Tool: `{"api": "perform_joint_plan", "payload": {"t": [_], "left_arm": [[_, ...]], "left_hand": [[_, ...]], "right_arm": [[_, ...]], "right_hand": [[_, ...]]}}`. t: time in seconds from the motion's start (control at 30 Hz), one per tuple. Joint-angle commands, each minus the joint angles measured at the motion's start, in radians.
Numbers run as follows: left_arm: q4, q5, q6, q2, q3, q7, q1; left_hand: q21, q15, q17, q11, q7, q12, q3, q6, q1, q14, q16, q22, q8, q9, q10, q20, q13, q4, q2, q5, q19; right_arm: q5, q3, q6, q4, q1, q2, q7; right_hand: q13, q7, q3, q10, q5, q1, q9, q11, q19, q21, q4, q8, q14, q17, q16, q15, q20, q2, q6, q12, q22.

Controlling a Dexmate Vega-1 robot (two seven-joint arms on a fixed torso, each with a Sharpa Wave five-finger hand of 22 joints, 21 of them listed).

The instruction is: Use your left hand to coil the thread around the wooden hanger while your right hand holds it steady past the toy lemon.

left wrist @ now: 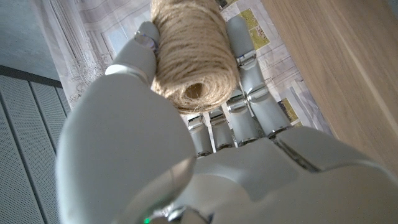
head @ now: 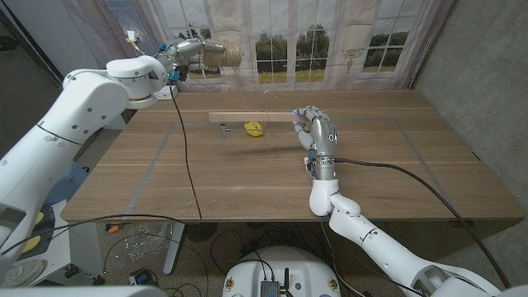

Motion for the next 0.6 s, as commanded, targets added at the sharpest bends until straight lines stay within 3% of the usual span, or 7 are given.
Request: {"api": "perform_joint_plan", "payload": {"t": [0.03, 0.3, 0.6], "left_arm": [[-0.059, 0.051, -0.065, 0.014, 0.009, -0.109, 0.011], [-0.100, 0.080, -0.124, 0.027, 0.007, -0.183, 0.046], [-0.165, 0.094, -0.177, 0.067, -0.027, -0.249, 0.131]], "left_hand": [[0.006, -0.258, 0.006, -0.038, 0.055, 0.047, 0.037, 0.060, 0.239, 0.207, 0.008, 0.000, 0.005, 0.070, 0.051, -0.061, 0.147, 0.030, 0.254, 0.002, -0.004], [0.007, -0.258, 0.007, -0.036, 0.054, 0.046, 0.037, 0.061, 0.239, 0.207, 0.008, 0.000, 0.004, 0.070, 0.052, -0.061, 0.147, 0.030, 0.255, 0.002, -0.004], [0.008, -0.259, 0.008, -0.037, 0.052, 0.045, 0.037, 0.062, 0.240, 0.208, 0.007, 0.000, 0.005, 0.072, 0.049, -0.061, 0.148, 0.030, 0.254, 0.003, -0.004]], "right_arm": [[0.091, -0.123, -0.110, 0.014, 0.072, -0.041, 0.004], [0.157, -0.160, -0.179, 0.023, 0.109, -0.044, 0.027], [0.208, -0.170, -0.259, 0.011, 0.129, -0.054, 0.041]], "right_hand": [[0.005, -0.034, 0.001, 0.005, 0.006, 0.048, 0.023, -0.004, 0.000, 0.006, 0.005, 0.006, 0.008, 0.003, -0.003, -0.179, -0.005, 0.050, 0.105, 0.005, 0.002], [0.005, -0.036, -0.001, 0.004, 0.006, 0.046, 0.023, -0.007, 0.001, 0.008, 0.007, 0.006, 0.008, 0.003, -0.006, -0.177, -0.003, 0.049, 0.105, 0.005, 0.002], [0.005, -0.039, -0.003, 0.002, 0.006, 0.043, 0.023, -0.008, 0.001, 0.011, 0.009, 0.006, 0.008, 0.004, -0.007, -0.177, -0.002, 0.049, 0.105, 0.004, 0.002]]}}
